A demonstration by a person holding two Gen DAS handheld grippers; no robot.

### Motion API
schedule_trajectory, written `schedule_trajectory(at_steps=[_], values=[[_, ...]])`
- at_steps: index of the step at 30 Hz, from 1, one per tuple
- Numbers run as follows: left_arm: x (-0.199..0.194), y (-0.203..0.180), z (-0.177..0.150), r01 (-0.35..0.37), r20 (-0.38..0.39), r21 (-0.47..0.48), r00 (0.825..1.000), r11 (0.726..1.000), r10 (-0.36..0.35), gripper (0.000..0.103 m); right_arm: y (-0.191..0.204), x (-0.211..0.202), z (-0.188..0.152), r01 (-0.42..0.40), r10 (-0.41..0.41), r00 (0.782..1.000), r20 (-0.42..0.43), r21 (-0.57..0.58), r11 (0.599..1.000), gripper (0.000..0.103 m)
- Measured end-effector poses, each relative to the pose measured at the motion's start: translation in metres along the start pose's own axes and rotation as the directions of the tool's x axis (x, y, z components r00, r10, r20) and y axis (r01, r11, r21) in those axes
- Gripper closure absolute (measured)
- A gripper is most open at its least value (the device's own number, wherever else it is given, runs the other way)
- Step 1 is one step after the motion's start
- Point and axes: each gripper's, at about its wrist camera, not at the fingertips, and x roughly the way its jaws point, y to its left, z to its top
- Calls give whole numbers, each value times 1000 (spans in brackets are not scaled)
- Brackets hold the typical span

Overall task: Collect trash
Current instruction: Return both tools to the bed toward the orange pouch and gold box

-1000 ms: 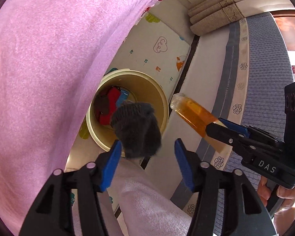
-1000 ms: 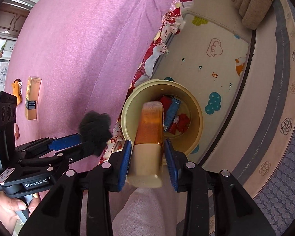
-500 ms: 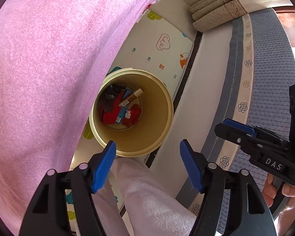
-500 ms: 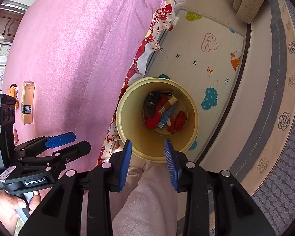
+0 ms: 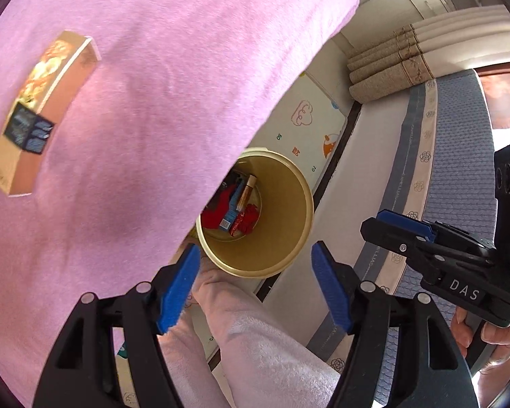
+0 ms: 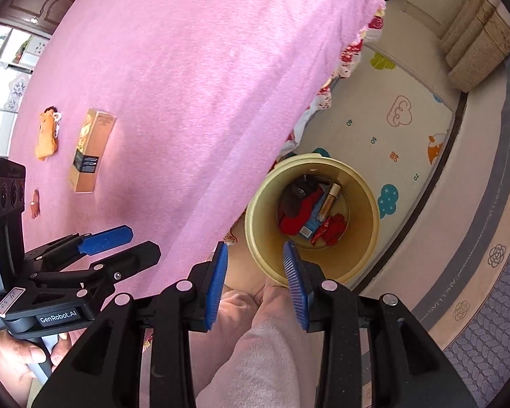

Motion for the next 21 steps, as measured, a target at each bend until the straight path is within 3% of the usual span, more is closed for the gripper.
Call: schedule_trajectory(at_steps=[7, 14, 21], values=[[-59, 62, -30, -20, 101, -126, 994, 992, 33, 36, 94, 2, 5, -23, 25, 1000, 10, -150, 988, 69], [-112, 132, -60, -53, 189, -246, 977, 968, 101, 34, 172, 9, 3, -21, 31, 999, 41, -232, 973, 66], [-151, 182, -75, -88, 249, -333, 952, 939, 177, 24, 229, 19, 16, -14, 35, 995, 88, -228, 973, 49]])
